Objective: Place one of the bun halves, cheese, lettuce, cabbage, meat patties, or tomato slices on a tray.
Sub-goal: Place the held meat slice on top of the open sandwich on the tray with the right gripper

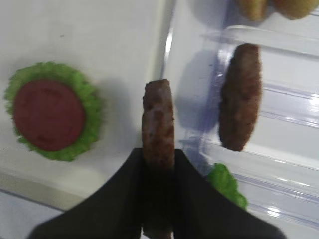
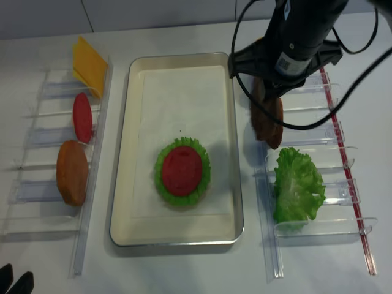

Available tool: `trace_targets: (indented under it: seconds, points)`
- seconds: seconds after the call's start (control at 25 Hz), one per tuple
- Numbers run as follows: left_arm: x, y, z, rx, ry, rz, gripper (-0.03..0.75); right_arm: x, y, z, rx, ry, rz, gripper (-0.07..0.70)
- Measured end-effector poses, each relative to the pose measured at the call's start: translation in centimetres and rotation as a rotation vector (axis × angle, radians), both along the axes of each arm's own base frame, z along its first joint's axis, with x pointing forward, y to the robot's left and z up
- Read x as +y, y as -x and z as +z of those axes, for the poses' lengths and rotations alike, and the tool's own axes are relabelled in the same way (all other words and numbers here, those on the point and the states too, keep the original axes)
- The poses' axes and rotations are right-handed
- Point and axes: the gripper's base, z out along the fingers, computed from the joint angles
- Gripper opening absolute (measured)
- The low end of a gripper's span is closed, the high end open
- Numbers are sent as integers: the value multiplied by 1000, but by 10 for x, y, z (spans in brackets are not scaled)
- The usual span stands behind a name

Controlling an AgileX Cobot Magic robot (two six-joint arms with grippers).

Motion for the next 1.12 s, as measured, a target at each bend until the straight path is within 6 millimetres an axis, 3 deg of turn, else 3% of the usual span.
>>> trace_targets:
  seconds: [0.24,0.4,0.68,0.96,1.12]
  points:
    - [0,0,0,0,0,0,224,18,11,14,23,-232,115,131]
    - [0,0,0,0,0,0,224,37,15,12,5,-418,166,131]
    - [0,0,0,0,0,0,224,61,28,-23,-10,-666,175,130]
    - [0,0,0,0,0,0,224,54,39,-76,-11,-870,-30,130]
    - [0,0,0,0,0,0,224,44,45,-99,-17,-841,-124,130]
